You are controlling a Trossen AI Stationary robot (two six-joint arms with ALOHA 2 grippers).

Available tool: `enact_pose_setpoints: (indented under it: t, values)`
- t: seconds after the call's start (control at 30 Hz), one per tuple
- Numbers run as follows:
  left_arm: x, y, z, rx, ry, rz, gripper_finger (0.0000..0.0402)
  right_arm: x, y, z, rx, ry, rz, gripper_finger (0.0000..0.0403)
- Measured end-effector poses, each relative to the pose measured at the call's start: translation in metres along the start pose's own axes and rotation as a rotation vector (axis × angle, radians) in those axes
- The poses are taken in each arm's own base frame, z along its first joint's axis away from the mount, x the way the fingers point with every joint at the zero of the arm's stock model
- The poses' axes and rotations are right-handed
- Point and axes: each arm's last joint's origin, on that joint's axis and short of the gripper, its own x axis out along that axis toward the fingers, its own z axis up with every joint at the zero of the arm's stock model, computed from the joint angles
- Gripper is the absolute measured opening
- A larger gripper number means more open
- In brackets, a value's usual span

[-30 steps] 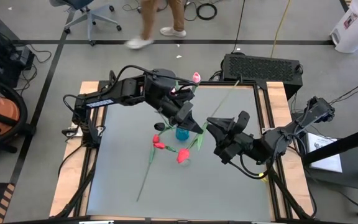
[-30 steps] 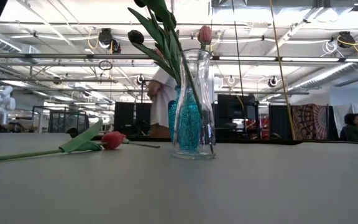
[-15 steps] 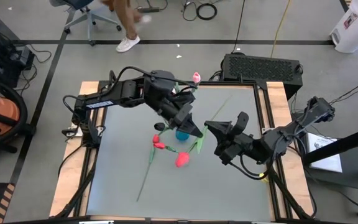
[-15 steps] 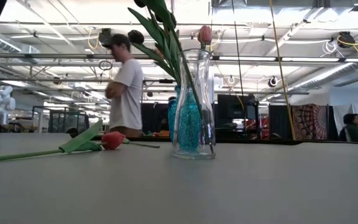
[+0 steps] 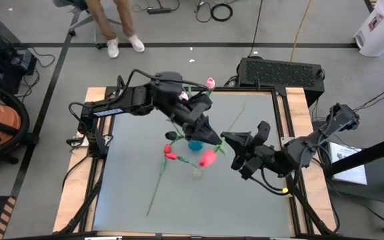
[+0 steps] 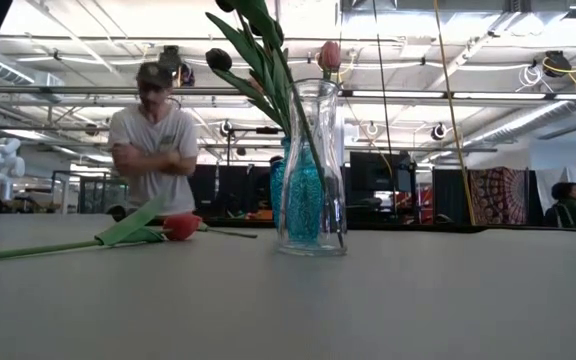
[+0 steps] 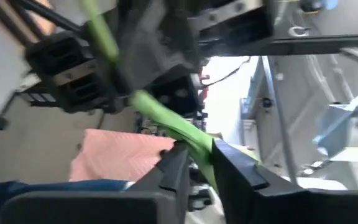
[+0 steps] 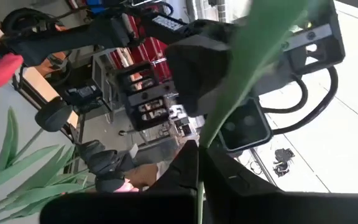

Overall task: Sort flowers into vase by color
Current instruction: Put the bottom left red tulip into the bottom transparent vase

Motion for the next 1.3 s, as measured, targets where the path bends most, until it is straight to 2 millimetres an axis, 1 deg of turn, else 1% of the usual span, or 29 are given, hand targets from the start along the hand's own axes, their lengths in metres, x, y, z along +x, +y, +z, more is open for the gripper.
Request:
enact_pose_setpoints:
  t: [0.1, 0.2, 0.3, 0.43, 0.57, 0.77, 0.87, 1.0, 1.17, 1.3]
  values:
    - [-0.004, -0.010, 0.003, 0.031, -0.012, -0.080, 0.0100, -0.005, 0.005, 0.002, -0.031, -0.007, 0.021, 0.0001]
    - [-0.014, -0.019, 0.011, 0.084, -0.050, -0.146, 0.0115, -0.010, 0.009, 0.008, -0.029, -0.031, 0.037, 0.0000]
    - [-0.023, -0.021, 0.023, 0.141, -0.098, -0.180, 0.0117, -0.015, 0.004, 0.009, 0.064, -0.043, 0.026, 0.0000]
    - [-0.041, -0.026, 0.038, 0.273, -0.182, -0.198, 0.0117, -0.018, 0.006, 0.012, 0.158, -0.061, 0.039, 0.0000]
    - [-0.068, -0.034, 0.046, 0.440, -0.280, -0.181, 0.0117, -0.020, 0.003, 0.012, 0.281, -0.059, 0.037, 0.0000]
    - [-0.118, -0.050, 0.050, 0.696, -0.434, -0.115, 0.0118, -0.019, -0.001, 0.008, 0.494, -0.027, 0.022, 0.0000]
    - [-0.139, -0.053, 0.044, 0.789, -0.485, -0.024, 0.0118, -0.020, -0.004, 0.005, 0.647, 0.034, -0.009, 0.0000]
    - [-0.169, -0.055, 0.028, 0.881, -0.556, 0.157, 0.0118, -0.019, -0.006, 0.001, 0.867, 0.095, -0.060, 0.0000]
    - [-0.198, -0.064, -0.004, 0.983, -0.636, 0.329, 0.0118, -0.018, -0.014, -0.005, 1.120, 0.116, -0.119, 0.0000]
    - [-0.217, -0.073, -0.035, 1.034, -0.703, 0.434, 0.0118, -0.012, -0.017, -0.010, 1.261, 0.119, -0.151, 0.0000]
